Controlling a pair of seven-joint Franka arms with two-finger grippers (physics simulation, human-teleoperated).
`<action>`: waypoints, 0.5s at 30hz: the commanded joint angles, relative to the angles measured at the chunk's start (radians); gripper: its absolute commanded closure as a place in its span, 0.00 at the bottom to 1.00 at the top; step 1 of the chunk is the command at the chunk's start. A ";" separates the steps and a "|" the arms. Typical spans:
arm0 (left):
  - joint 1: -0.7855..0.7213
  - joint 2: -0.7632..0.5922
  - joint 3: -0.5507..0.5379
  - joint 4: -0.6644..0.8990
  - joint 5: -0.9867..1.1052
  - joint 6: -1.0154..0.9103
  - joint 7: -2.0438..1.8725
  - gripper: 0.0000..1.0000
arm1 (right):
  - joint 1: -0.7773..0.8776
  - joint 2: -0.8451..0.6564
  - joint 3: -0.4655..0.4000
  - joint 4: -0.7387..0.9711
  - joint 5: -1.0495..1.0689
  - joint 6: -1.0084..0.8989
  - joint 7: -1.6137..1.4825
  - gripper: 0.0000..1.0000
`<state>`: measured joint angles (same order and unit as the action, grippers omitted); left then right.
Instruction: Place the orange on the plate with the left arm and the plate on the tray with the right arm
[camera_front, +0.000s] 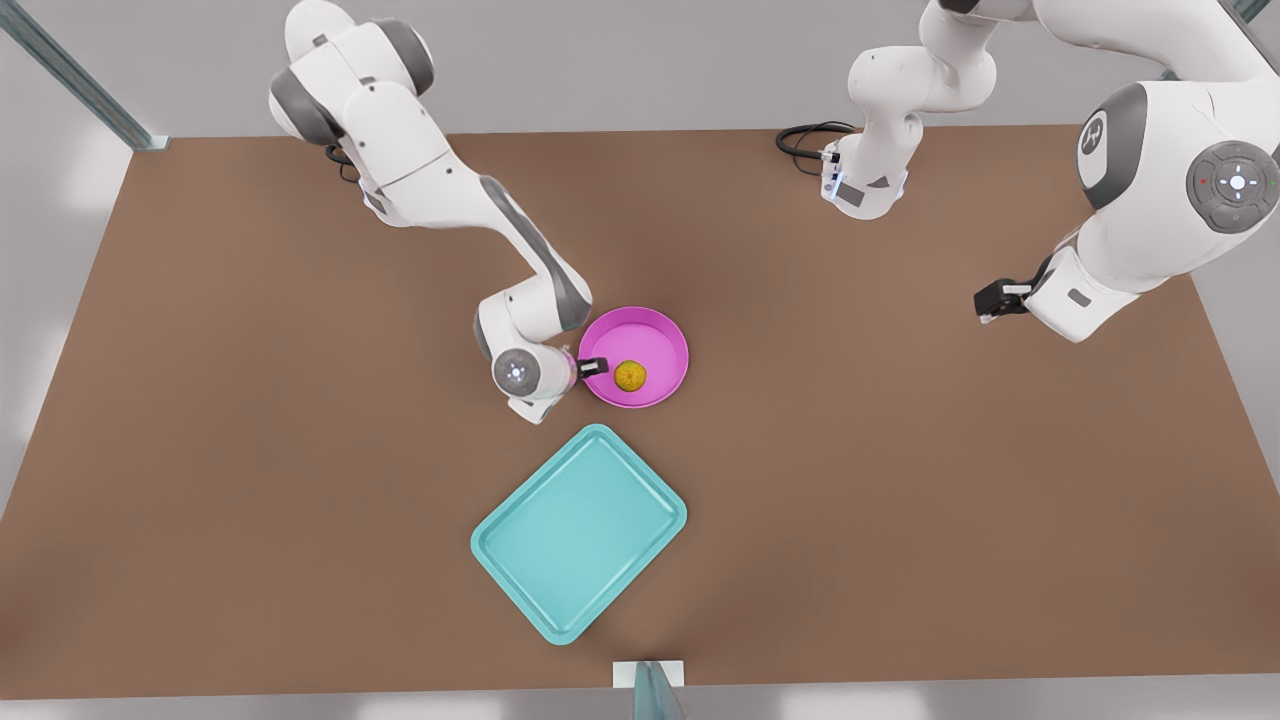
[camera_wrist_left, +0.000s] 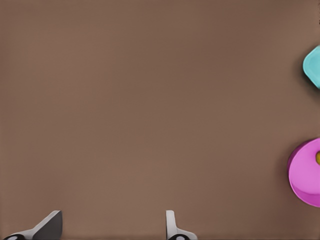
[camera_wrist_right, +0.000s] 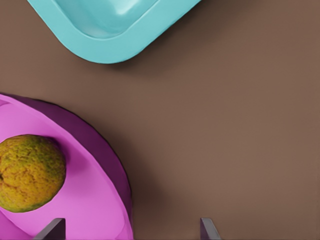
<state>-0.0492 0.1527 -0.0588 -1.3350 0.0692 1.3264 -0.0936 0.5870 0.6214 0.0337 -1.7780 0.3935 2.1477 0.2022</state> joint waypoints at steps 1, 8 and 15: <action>0.000 -0.001 -0.001 0.000 -0.003 -0.001 0.058 0.00 | 0.002 0.011 0.000 0.000 0.001 0.007 -0.110 0.00; 0.000 -0.004 0.007 0.000 -0.011 -0.019 0.057 0.00 | 0.007 0.038 0.000 0.031 0.002 0.000 -0.110 0.24; -0.001 -0.005 0.013 0.000 -0.016 -0.029 0.055 0.00 | 0.007 0.044 0.000 0.032 0.002 -0.002 -0.110 0.57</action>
<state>-0.0497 0.1478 -0.0460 -1.3350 0.0542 1.3061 -0.0619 0.5938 0.6666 0.0337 -1.7459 0.3959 2.1485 0.1405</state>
